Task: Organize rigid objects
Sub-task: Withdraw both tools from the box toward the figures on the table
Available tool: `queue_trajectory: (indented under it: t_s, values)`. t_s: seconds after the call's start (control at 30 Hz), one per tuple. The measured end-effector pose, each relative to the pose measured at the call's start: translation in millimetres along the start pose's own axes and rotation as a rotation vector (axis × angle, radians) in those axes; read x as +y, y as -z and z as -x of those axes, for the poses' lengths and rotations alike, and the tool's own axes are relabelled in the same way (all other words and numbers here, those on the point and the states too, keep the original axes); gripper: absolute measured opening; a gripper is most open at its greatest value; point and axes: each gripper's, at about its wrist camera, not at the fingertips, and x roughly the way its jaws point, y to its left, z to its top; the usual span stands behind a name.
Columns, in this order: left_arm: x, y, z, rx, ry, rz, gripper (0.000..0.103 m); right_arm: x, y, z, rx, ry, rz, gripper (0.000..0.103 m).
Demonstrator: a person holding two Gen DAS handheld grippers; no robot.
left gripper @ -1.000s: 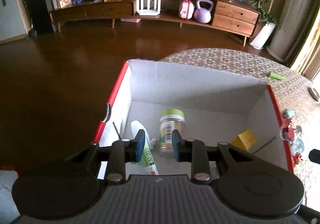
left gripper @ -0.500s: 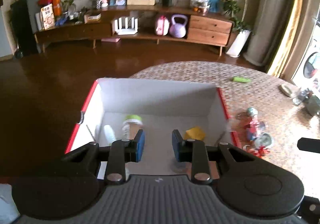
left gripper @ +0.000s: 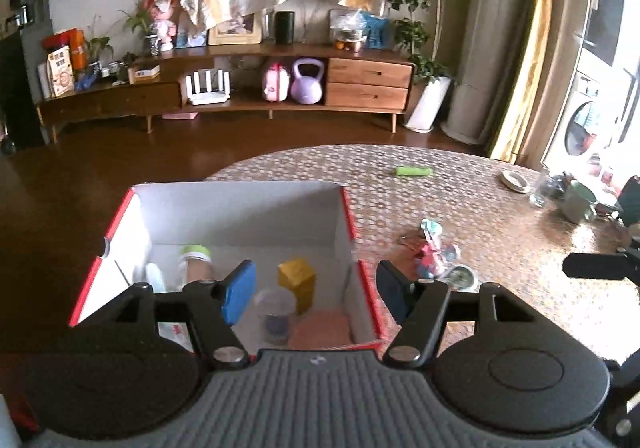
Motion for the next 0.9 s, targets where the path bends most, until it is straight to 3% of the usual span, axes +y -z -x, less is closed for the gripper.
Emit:
queue_trajectory:
  t_s: [0.13,0.33,0.67,0.9]
  values:
    - [-18,4,3,-0.015,0.012,-0.018,0.076,-15,9,10,-0.010,0.017,-0.029,0.102]
    - [-42,12,2,-0.036,0.043,-0.030,0.083,-38,30,25,-0.017,0.053,-0.037,0.103]
    - [-71,22,-18,0.006,0.087,0.005,0.084,-73,63,33,-0.015,0.101,-0.053,0.103]
    - [-97,35,-39,0.018,0.088,-0.040,0.084,-104,72,26,0.000,0.149,-0.043,0.103]
